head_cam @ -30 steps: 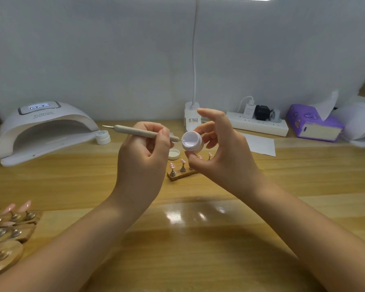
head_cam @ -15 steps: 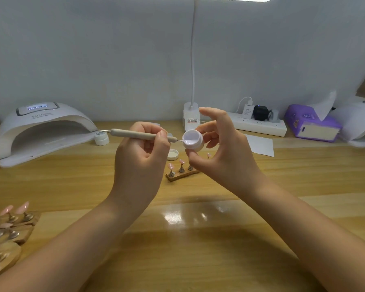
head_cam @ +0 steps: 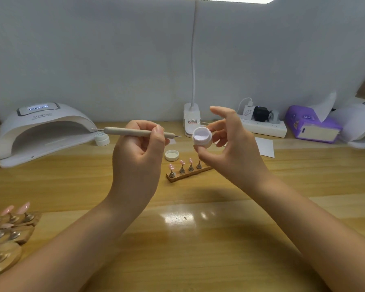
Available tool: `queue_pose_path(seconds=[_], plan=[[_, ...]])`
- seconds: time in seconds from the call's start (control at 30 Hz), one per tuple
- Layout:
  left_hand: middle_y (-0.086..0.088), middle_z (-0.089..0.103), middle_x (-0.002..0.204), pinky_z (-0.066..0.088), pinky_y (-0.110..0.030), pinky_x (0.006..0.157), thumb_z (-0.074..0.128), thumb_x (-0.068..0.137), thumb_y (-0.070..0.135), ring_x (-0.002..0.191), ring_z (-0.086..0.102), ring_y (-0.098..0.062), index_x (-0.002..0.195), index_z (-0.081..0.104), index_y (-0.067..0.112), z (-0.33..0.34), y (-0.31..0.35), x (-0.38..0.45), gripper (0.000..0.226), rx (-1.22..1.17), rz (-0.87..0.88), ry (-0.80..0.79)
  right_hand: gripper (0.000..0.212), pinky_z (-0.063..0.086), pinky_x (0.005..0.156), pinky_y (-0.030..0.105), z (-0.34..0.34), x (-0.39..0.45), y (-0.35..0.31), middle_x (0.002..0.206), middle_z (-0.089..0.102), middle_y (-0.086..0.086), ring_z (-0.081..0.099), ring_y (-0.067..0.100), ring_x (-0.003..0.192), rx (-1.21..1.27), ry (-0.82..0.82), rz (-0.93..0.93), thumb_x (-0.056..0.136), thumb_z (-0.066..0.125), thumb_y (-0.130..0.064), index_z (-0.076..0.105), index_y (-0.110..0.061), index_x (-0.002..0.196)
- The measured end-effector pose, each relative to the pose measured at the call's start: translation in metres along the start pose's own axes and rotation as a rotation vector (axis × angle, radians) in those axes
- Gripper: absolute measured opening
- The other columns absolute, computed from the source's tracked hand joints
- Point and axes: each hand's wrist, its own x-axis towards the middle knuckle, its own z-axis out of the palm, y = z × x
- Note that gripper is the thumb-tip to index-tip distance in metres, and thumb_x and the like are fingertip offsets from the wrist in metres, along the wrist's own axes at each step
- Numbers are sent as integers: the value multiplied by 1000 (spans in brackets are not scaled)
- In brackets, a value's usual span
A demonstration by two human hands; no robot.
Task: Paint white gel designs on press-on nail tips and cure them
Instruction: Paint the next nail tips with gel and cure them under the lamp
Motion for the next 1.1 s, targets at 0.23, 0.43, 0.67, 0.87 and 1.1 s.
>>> queue_pose_path(seconds=[0.23,0.43,0.67,0.87,1.1], plan=[[4,66,67,51,-25,64,51,99,21,67,63,-10,88,61,15,-2,-4,8,17,-356,-302,48,79,52,79,32,-11,-3,56,98,55,-10,60,12,85,-78,-7,375,75,80,-36,35,-23,139],[1,62,59,51,-21,55,52,98,22,56,59,-9,75,66,17,-1,-5,11,27,-587,-483,23,83,48,78,32,-12,-10,87,92,58,-12,58,13,89,-173,-98,515,73,79,-46,35,-23,139],[3,60,57,51,-21,53,54,97,25,53,58,-8,81,65,14,0,-9,11,23,-646,-545,47,88,45,83,28,-12,-16,93,115,67,4,60,15,99,-217,-143,496,77,77,-43,28,-23,148],[3,60,58,51,-21,54,54,98,25,55,58,-8,84,64,13,0,-15,9,21,-613,-534,47,80,44,101,39,-14,-16,79,140,50,2,47,23,126,-321,-205,343,81,73,-36,31,-22,147],[-1,63,63,52,-23,57,50,97,18,59,59,-10,85,66,12,-1,-26,4,21,-562,-417,63,31,43,62,31,-7,-17,49,71,63,0,53,18,70,-513,-170,-165,85,65,-43,70,-12,85]])
